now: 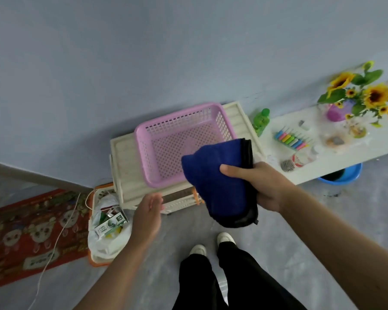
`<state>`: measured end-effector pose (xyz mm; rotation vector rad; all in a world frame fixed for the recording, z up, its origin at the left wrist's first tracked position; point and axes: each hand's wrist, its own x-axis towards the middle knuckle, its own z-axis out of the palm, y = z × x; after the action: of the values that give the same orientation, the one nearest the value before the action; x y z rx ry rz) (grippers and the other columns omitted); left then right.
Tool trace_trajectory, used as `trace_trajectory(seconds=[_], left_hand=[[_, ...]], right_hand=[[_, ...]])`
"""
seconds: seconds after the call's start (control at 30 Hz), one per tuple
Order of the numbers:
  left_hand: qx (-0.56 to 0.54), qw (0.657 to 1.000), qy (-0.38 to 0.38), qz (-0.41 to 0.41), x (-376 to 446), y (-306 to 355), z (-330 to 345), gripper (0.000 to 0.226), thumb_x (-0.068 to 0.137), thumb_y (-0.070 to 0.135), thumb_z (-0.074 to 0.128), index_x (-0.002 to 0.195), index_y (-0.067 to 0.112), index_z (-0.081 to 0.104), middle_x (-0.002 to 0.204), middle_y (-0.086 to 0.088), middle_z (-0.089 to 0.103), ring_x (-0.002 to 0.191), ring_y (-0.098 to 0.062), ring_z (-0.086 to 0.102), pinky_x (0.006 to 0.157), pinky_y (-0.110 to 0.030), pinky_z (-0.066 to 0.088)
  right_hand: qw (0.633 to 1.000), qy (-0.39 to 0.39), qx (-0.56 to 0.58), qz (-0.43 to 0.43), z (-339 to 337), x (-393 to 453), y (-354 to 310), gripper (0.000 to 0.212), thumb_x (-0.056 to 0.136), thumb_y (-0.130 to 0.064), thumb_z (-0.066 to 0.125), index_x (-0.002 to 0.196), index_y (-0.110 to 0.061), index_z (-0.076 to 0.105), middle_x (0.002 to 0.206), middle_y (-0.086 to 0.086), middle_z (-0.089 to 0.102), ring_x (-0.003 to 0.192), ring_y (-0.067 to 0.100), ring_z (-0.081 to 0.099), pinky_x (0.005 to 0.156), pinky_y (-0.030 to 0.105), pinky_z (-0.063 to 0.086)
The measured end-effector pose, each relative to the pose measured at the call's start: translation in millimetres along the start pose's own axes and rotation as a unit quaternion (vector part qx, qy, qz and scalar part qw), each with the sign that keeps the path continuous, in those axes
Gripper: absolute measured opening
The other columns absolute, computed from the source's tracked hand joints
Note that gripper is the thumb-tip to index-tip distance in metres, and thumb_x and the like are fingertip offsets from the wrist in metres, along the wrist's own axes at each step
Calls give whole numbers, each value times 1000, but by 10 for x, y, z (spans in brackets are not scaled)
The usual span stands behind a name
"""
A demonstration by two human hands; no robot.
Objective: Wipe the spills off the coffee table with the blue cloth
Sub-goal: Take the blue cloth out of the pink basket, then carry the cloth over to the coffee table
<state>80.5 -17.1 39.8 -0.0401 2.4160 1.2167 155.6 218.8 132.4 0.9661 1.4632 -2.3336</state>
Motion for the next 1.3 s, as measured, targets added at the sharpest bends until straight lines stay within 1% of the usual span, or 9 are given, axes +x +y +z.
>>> trace_trajectory(seconds=[0.23,0.37,0.47,0.57,0.67,0.77,0.9,1.13,1.3], left_hand=[[79,987,-139,2,-283,-352,-86,25,96,17,44,88,-2,60,84,-18,63,86,-29,61,69,-31,38],[121,970,-211,-5,-374,-436,-77,24,96,15,42,86,1,58,84,-16,60,83,-27,58,73,-33,40],[169,955,-244,1,-462,-503,-29,25,96,17,41,82,7,59,85,-14,62,84,-27,59,79,-37,45],[208,940,-270,8,-584,-573,65,29,98,17,40,76,10,58,82,-14,62,83,-29,60,80,-39,46],[237,928,-288,11,-738,-631,185,33,99,17,39,71,15,57,81,-12,63,82,-28,61,78,-35,45],[269,911,-312,3,-908,-646,328,33,99,16,40,71,13,57,81,-12,62,83,-27,59,77,-34,45],[342,858,-382,23,-1056,-595,583,28,100,17,37,88,5,60,99,-18,64,99,-32,60,96,-45,45],[426,779,-438,143,-1235,-401,1015,30,98,21,39,85,7,63,85,-8,64,82,-22,59,79,-34,45],[479,703,-482,208,-1212,-164,1387,30,97,21,40,81,7,62,83,-8,63,86,-25,61,83,-35,46]], right_hand=[[986,161,-27,22,13,-609,859,28,88,-32,59,93,-5,66,78,2,74,72,13,71,58,21,55],[962,264,-44,51,-97,-993,1360,33,89,-41,56,83,-10,66,86,10,73,85,27,69,83,44,55],[940,332,-24,70,-179,-1266,1687,46,89,-42,56,90,3,64,96,26,68,92,42,63,88,53,50],[920,384,8,78,-300,-1556,2025,46,90,-40,55,93,6,62,91,26,67,86,41,64,74,44,52],[907,409,27,99,-396,-1904,2395,39,91,-41,54,91,-3,63,74,10,67,68,25,64,56,29,48],[894,430,23,128,-446,-2270,2750,35,91,-41,55,78,-8,60,66,10,63,62,27,59,56,31,43],[865,483,69,115,-451,-2707,3237,23,90,-36,58,89,-13,56,81,17,67,77,37,64,72,44,51],[801,560,172,124,-188,-3188,3900,23,90,-31,60,103,-14,52,89,9,65,81,26,62,75,39,50],[731,620,248,140,247,-3370,4210,19,90,-25,61,99,-11,53,85,9,64,78,26,61,66,34,45]])
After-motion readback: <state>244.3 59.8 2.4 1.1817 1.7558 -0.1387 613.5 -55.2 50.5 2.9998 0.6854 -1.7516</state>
